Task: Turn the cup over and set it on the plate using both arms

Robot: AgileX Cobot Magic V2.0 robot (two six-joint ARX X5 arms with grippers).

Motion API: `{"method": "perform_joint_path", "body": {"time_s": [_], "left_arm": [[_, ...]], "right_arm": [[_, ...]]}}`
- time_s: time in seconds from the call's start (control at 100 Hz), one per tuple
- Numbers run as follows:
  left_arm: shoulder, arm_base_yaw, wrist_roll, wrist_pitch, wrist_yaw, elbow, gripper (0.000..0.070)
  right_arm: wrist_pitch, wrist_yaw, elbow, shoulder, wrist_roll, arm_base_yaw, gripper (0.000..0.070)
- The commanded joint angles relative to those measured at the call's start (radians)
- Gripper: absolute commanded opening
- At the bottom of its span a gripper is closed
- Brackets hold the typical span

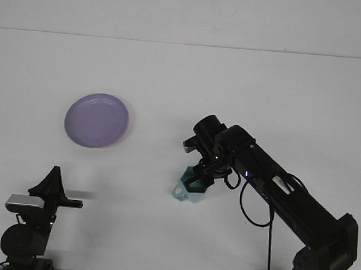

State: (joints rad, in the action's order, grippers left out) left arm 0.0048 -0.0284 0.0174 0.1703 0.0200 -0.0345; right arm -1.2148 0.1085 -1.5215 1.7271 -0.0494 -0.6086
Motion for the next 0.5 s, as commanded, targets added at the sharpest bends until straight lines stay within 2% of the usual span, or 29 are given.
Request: {"method": "perform_joint_path", "body": {"time_s": [0.0, 0.2, 0.38, 0.43, 0.49], "left_arm": [[-0.002, 0.001, 0.003, 0.010, 0.000, 0.020, 0.0013], [-0.002, 0.001, 0.006, 0.016, -0.001, 0.017, 0.0014], [-0.002, 0.001, 0.115, 0.018, -0.002, 0.008, 0.0013], [-0.002, 0.001, 0.159, 0.018, -0.002, 0.005, 0.0012], [-0.002, 0.001, 0.204, 0.018, -0.004, -0.005, 0.0011]], "right_arm": [[-0.001, 0.000, -0.025, 0.023, 0.018, -0.008, 0.0231], [-0.024, -0.001, -0.067, 0.015, 0.032, -0.006, 0.0231], [-0.036, -0.005, -0.170, -0.076, 0.042, 0.021, 0.0226], [-0.017, -0.005, -0.189, -0.113, 0.041, 0.032, 0.0189], [0.019, -0.005, -0.190, -0.170, 0.039, 0.049, 0.0088]]}}
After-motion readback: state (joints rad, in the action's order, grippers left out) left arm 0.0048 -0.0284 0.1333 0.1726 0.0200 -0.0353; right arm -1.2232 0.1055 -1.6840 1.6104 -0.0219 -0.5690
